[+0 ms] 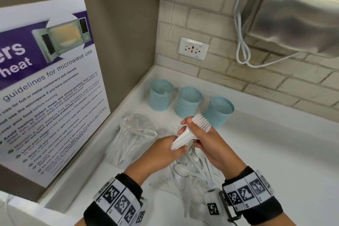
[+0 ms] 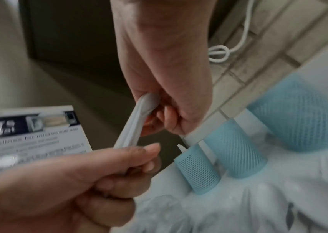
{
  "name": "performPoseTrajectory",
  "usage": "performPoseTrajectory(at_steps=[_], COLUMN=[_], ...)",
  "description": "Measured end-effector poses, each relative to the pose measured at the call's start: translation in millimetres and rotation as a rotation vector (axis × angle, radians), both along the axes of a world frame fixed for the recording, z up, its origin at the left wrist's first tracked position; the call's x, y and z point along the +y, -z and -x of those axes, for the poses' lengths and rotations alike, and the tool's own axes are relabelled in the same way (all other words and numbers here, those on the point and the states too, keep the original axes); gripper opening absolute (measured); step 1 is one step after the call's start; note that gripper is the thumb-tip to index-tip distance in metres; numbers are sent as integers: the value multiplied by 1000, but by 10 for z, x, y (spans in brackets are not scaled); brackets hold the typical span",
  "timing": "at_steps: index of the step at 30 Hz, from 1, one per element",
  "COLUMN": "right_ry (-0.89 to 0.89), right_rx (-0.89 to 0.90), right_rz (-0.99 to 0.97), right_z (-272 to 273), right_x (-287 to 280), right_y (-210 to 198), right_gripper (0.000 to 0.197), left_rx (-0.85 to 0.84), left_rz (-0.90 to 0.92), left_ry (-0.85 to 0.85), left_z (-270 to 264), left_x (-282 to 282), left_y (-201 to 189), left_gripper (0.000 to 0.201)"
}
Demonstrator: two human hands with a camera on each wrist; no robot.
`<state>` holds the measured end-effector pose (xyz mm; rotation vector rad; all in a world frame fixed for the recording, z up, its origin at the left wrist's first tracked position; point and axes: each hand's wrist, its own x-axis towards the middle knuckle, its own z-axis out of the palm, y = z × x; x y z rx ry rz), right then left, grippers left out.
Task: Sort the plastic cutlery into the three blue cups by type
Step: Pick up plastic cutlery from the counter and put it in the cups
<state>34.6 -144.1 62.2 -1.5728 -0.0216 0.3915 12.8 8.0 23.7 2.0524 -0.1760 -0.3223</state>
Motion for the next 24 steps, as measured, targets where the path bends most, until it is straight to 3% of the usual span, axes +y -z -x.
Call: performPoseTrajectory(at_steps=[2, 5, 10, 14, 18, 24], right_ry=[46, 125, 348, 474, 514, 408], right_rx=[6, 18, -116, -238, -293, -200], right_rz=[61, -4, -36, -128, -53, 109], right_z=[-24, -84, -294, -580, -914, -1129], right_x=[-18, -87, -216, -316, -271, -157], right_y=[-27, -74, -201, -240, -70, 183], right_gripper=[20, 17, 14, 13, 11, 19], left_rx=[-8, -22, 37, 78, 94, 123], left_rz=[-34, -60, 61, 82, 85, 63], left_ry=[-38, -107, -261, -265, -217, -160], left_z=[0, -24, -71, -71, -50, -22], left_x=[33, 83, 154, 171, 158, 156], left_y=[18, 33, 74, 95, 124, 152], left_gripper=[19, 20, 30, 35, 35, 31])
